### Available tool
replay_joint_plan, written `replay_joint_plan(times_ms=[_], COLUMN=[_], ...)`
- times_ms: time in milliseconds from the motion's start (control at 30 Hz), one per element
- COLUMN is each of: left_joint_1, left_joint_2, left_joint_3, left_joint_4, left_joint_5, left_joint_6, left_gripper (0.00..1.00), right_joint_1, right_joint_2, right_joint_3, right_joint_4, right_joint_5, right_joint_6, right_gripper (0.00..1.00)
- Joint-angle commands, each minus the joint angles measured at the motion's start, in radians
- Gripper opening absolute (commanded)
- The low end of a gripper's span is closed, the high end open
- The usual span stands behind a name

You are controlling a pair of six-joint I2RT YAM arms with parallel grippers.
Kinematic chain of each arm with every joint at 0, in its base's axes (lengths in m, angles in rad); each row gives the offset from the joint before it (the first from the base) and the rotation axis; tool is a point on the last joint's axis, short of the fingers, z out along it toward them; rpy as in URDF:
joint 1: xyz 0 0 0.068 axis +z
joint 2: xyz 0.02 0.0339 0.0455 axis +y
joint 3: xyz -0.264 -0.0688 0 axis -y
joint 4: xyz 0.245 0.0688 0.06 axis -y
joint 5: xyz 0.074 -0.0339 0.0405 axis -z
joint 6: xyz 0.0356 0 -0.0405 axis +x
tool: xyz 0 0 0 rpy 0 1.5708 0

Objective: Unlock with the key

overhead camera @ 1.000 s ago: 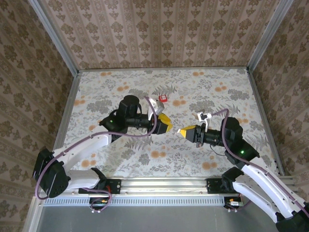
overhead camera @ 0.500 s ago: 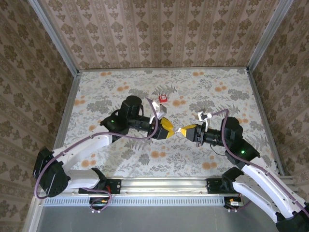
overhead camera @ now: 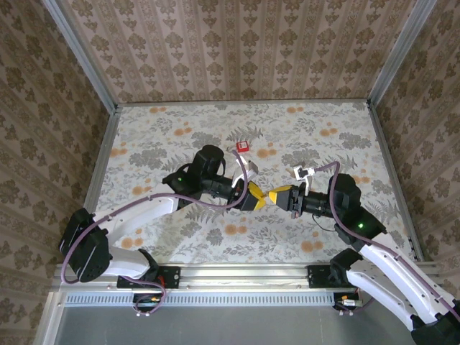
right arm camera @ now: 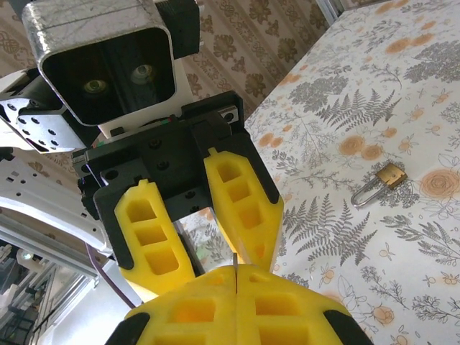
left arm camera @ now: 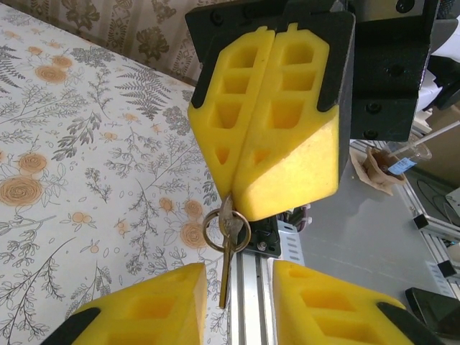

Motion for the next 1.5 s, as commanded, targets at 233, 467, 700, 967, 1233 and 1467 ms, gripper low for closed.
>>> replay_joint_plan(times_ms=[233,467,700,967,1233,1467], left_joint_1=[-0.012,-0.014,-0.015,-0.018,-0.036,-0.041], left_joint_2=[-0.007,-0.011,-0.023,0.011,0.075,0.084], left_joint_3=[0.042,0.042,0.104,0.264,0.431,0.453], left_joint_4=[0.027,0.013,-0.207,-0.653,-0.942,-0.959], left_joint_5=[0.029,0.034,-0.041,-0.230,-0.231,-0.195], left_joint_6=[0.007,0.016,0.126,0.315,0.436,0.449], left_gripper=[0.10,0.00,0.00,0.00,0.00,0.00], right_joint_1=[0.012,0.012,0.012,0.011,0.011,0.014], right_joint_2=[-0.005,-0.008,-0.035,-0.078,-0.027,0.054], right_joint_3=[0.012,0.012,0.043,0.046,0.012,0.004], right_joint_4=[0.035,0.026,-0.077,-0.139,0.004,0.123], right_joint_5=[-0.007,-0.004,0.057,0.133,0.019,-0.137], right_joint_6=[0.012,0.010,-0.036,-0.053,-0.033,0.002], right_gripper=[0.00,0.00,0.39,0.55,0.45,0.40])
